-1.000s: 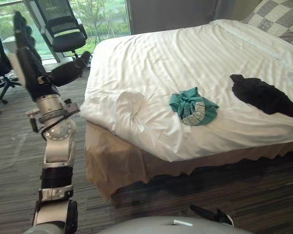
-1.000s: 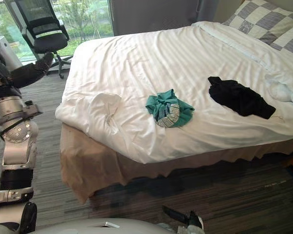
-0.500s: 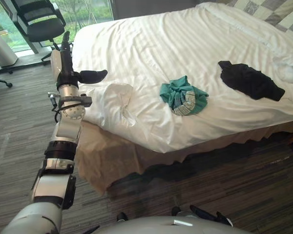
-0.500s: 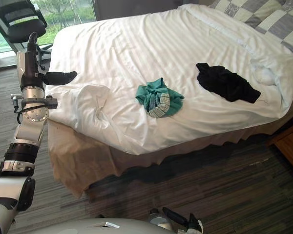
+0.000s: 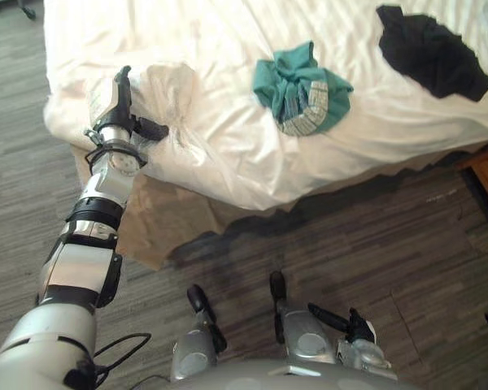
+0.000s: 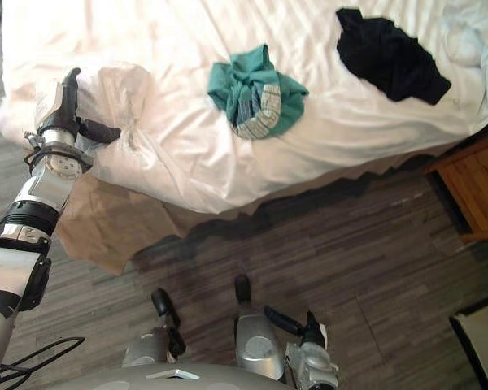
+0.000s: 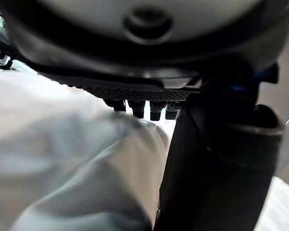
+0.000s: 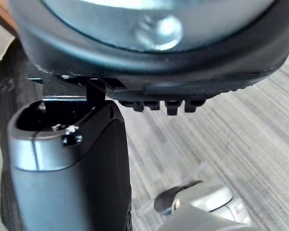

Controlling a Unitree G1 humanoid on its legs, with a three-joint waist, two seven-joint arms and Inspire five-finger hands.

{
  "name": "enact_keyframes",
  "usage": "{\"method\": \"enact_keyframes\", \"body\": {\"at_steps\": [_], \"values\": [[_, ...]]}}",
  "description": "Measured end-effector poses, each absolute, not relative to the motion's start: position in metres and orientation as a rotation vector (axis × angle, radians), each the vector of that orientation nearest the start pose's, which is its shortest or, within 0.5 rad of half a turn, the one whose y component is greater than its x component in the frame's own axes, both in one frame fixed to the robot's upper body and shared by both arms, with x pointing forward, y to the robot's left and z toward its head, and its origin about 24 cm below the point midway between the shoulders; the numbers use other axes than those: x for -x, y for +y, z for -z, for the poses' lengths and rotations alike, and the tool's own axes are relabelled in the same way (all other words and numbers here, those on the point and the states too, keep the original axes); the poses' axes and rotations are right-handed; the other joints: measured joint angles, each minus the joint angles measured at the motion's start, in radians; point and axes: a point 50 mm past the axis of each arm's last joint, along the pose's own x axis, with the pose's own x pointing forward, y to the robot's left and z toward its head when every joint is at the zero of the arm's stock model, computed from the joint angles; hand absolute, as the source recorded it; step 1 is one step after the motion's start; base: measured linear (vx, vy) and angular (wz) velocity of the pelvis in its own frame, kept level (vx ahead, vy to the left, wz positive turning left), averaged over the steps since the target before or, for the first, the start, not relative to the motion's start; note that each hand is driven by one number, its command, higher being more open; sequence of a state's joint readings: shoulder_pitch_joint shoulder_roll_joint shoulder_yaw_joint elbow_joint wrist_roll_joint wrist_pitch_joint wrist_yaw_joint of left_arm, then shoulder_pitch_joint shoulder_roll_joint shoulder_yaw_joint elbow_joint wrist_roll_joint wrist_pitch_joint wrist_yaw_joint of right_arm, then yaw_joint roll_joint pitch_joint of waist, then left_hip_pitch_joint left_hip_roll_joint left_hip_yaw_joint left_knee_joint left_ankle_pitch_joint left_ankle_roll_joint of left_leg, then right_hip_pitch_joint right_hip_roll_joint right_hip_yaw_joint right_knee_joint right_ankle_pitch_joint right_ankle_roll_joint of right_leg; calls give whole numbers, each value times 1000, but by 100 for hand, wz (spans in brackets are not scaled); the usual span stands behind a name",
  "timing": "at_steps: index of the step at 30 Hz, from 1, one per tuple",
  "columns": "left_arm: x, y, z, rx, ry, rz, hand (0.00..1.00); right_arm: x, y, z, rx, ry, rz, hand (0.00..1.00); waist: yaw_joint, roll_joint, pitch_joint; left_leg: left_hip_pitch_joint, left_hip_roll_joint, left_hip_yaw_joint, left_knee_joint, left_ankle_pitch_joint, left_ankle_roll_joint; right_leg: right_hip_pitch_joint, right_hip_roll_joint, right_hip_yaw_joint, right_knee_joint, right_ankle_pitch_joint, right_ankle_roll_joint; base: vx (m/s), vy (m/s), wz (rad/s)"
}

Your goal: Tidy up the quilt and then pick up the clothes from the bed and put them into the laundry hamper

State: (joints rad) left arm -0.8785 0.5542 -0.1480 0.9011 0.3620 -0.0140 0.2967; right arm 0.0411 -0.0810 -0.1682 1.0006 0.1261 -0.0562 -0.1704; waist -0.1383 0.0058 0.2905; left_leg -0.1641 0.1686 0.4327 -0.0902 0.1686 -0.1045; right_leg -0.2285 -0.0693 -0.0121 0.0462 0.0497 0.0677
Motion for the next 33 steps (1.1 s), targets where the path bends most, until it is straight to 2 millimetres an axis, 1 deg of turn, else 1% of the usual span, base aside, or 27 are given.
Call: {"method": "enact_keyframes", "body": {"at_steps": [1, 3, 6, 10, 16, 18, 20, 21, 22, 23, 24, 25, 26, 27, 28, 30, 31, 32, 33], "values": [[-389, 261, -170, -927, -113, -392, 0, -121, -213, 148, -32, 970, 435, 100, 5, -4, 9, -9, 1, 4, 0, 3, 1, -14, 1, 6, 3, 5, 0, -35, 3, -11], [-392, 260, -176, -924, -123, -395, 0, -122, -212, 148, -30, 970, 443, 100, 14, -9, 20, -10, 0, 12, 0, 4, 2, -18, 1, 14, 3, 9, 2, -20, 19, -10], [-395, 260, -179, -924, -105, -374, 0, -122, -213, 148, -22, 970, 447, 100, 19, -8, 21, -7, 0, 21, -1, 4, 2, -18, -1, 17, 3, 10, 3, -6, 22, -5], [-395, 262, -173, -922, -78, -344, 0, -121, -214, 148, -20, 976, 452, 100, 27, -7, 22, 5, 1, 29, -1, 4, 1, -8, -6, 17, 3, 11, 4, 1, 7, -1], [-389, 269, -157, -930, -21, -302, 0, -120, -215, 149, -17, 981, 454, 100, 27, 3, 23, 53, -2, 14, -1, 3, 0, 53, -13, -12, -6, 8, 3, 10, 7, 7], [-380, 273, -151, -947, -39, -278, 0, -119, -217, 149, -15, 983, 453, 100, 26, 12, 21, 65, -3, -13, -1, 3, 0, 82, -15, -36, -13, 2, 2, 7, 3, 28], [-364, 279, -143, -959, -76, -247, 0, -115, -219, 150, -17, 991, 451, 100, 30, 25, 14, 70, -4, -48, -1, 2, 0, 109, -18, -73, -13, -13, 1, 18, 1, 45], [-359, 281, -141, -972, -84, -241, 0, -113, -220, 150, -18, 993, 453, 100, 33, 28, 12, 70, -4, -54, -1, 2, 0, 114, -19, -82, -13, -16, 1, 29, 0, 41], [-351, 285, -137, -996, -89, -231, 0, -111, -222, 150, -18, 997, 457, 100, 42, 33, 9, 71, -5, -65, -1, 2, 0, 122, -19, -94, -13, -20, 0, 42, -2, 35], [-340, 289, -133, -1015, -93, -219, 0, -106, -225, 151, -12, 1009, 464, 100, 60, 41, 3, 72, -6, -82, -1, 2, 0, 134, -21, -108, -13, -26, 0, 50, -3, 42], [-329, 294, -128, -1023, -91, -215, 0, -103, -227, 151, -10, 1017, 466, 100, 67, 46, 0, 75, -8, -94, -1, 2, -1, 147, -23, -123, -13, -32, 2, 64, -1, 49], [-315, 300, -122, -1010, -92, -225, 0, -101, -228, 152, -1, 1030, 457, 100, 81, 50, -3, 83, -11, -111, -1, 0, -3, 167, -25, -138, -13, -39, 2, 58, 1, 41], [-308, 303, -119, -993, -95, -227, 0, -100, -229, 152, 12, 1036, 447, 100, 89, 51, -4, 88, -12, -118, -1, -1, -5, 177, -26, -144, -14, -43, 2, 69, 0, 42], [-295, 307, -114, -967, -96, -232, 0, -99, -230, 152, 29, 1039, 435, 100, 100, 51, -9, 95, -14, -134, -1, -4, -8, 194, -28, -156, -14, -51, 2, 79, -3, 34], [-286, 307, -111, -934, -112, -225, 100, -100, -232, 151, 32, 1038, 425, 100, 114, 48, -16, 100, -16, -144, -1, -7, -9, 206, -29, -169, -14, -59, 3, 74, -5, 33], [-276, 304, -109, -890, -145, -221, 100, -103, -230, 151, 51, 1033, 391, 100, 121, 41, -36, 103, -19, -165, -1, -11, -12, 217, -31, -184, -15, -68, 2, 68, -10, 20], [-272, 304, -104, -853, -142, -230, 100, -105, -229, 151, 55, 1031, 379, 100, 126, 39, -51, 104, -19, -172, -1, -12, -13, 221, -31, -192, -16, -72, 1, 76, -22, 14], [-271, 304, -102, -832, -138, -241, 100, -105, -229, 150, 53, 1029, 375, 100, 128, 39, -54, 107, -20, -176, -1, -12, -13, 227, -30, -196, -16, -74, 1, 73, -33, 16], [-267, 304, -90, -775, -108, -269, 100, -107, -229, 150, 49, 1028, 367, 100, 131, 39, -54, 120, -21, -187, -1, -13, -15, 248, -27, -207, -18, -83, 1, 67, -38, 16]]}}
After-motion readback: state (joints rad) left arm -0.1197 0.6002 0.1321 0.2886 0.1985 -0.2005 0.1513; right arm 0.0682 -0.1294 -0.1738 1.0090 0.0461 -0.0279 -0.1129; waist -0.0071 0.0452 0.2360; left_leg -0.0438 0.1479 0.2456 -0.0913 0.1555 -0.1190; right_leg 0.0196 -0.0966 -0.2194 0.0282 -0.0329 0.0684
